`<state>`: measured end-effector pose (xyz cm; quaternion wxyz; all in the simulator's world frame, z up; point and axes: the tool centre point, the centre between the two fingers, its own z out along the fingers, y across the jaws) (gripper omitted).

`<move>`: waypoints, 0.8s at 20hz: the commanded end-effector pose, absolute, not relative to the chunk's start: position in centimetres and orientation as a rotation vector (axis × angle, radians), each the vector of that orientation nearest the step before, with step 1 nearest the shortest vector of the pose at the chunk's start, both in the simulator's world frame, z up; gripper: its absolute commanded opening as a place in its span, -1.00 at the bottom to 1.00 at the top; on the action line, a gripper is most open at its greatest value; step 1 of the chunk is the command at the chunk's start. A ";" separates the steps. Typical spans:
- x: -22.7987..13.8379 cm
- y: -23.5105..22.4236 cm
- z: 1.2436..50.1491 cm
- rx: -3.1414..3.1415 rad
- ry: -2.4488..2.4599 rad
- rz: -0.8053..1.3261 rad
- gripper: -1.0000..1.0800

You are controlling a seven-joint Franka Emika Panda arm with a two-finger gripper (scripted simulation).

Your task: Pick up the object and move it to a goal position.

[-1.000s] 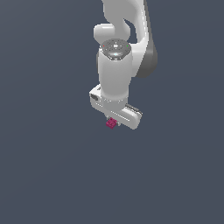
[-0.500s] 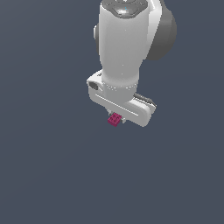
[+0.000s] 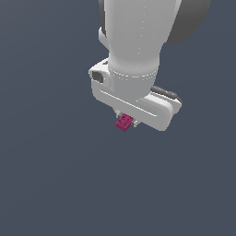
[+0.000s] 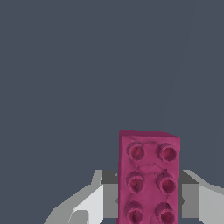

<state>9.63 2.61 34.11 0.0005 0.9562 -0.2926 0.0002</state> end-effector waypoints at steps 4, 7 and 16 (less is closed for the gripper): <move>10.8 2.9 36.4 3.004 -0.919 0.000 -1.00; 11.3 3.1 37.3 3.004 -0.919 0.000 -1.00; 12.4 3.4 39.3 3.004 -0.918 0.000 -1.00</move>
